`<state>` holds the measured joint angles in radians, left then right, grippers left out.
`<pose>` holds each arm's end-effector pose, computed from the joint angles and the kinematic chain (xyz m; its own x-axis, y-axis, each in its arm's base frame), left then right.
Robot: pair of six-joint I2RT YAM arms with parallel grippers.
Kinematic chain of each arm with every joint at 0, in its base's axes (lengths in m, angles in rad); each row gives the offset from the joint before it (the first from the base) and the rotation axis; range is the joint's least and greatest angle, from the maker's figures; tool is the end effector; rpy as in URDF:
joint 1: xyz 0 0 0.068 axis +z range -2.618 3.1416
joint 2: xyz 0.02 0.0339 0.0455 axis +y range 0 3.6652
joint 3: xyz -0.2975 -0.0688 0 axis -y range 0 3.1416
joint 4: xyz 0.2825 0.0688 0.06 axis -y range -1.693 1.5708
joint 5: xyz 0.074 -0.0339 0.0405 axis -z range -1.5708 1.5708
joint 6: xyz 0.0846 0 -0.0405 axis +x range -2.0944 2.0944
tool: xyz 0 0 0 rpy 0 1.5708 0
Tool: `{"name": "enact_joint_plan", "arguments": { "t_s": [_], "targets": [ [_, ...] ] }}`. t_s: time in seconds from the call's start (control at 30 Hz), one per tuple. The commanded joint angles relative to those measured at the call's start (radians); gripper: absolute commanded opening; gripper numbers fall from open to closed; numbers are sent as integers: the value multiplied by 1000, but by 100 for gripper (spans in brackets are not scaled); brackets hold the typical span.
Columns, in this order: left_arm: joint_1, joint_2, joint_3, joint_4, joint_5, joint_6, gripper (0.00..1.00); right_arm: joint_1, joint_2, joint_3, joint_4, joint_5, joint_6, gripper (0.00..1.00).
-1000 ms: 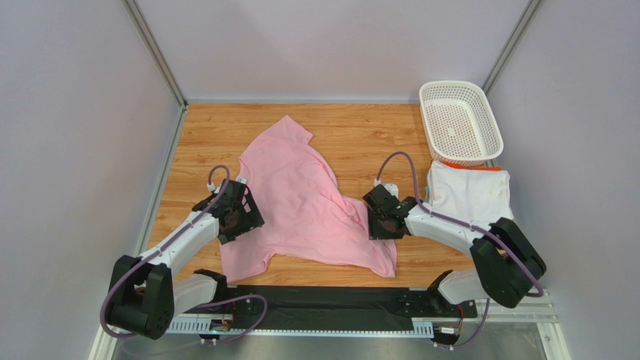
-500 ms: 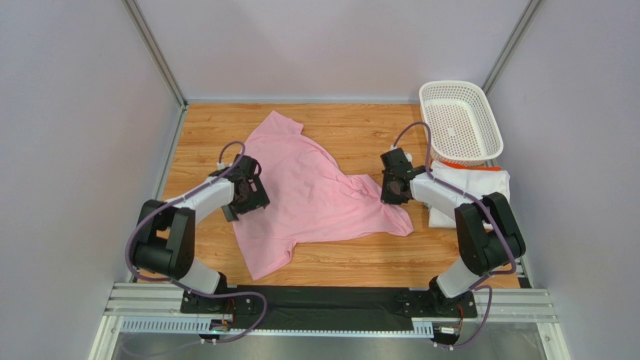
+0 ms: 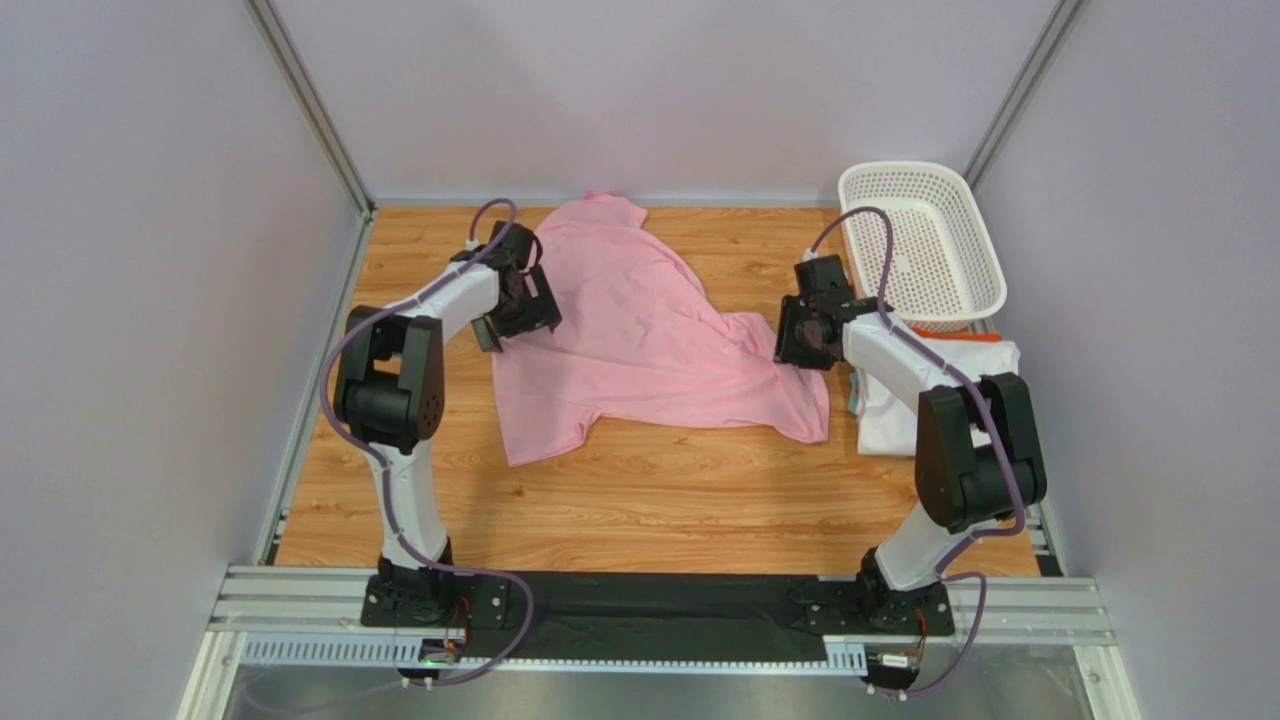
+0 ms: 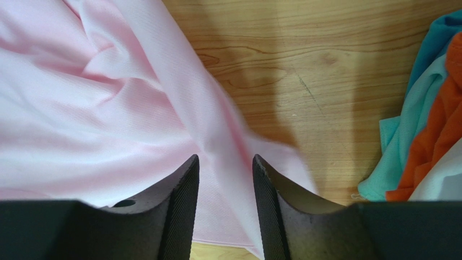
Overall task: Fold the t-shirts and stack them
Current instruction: Flatten the tshirt out
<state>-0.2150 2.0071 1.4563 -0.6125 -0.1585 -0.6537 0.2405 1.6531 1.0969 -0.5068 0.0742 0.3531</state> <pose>0.4721 -0.0894 0.1418 -0.8030 -0.4393 -0.4027 -0.4267 0.8956 -0.1260 0.3832 0.0875 0.1734 -0.8663 0.1426 -0.4787 0.1034 0.9888 0.1074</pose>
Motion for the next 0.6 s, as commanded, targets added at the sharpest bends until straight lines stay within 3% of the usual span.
{"name": "enact_joint_plan", "arguments": {
  "t_s": [0.0, 0.03, 0.07, 0.13, 0.17, 0.37, 0.57],
  "targets": [
    [5, -135, 27, -79, 26, 49, 100, -6, -42, 54, -19, -31, -42, 52],
    [5, -175, 7, -79, 25, 54, 100, -6, -59, 43, -24, -42, -42, 58],
    [3, -220, -51, -81, 22, 51, 100, -6, -82, 31, -24, -50, -39, 70],
    [5, -355, -134, -81, 13, 34, 100, -6, -156, -21, -18, -94, -26, 79],
    [3, -401, -228, -82, 11, 23, 100, -6, -214, -43, -15, -105, -22, 98],
    [-10, -724, -653, -26, 121, -81, 100, -6, -468, -262, -1, -180, 40, 100],
    [-76, -866, -847, 65, 211, -126, 97, -4, -674, -405, 5, -281, 75, 100]
  ]
}}
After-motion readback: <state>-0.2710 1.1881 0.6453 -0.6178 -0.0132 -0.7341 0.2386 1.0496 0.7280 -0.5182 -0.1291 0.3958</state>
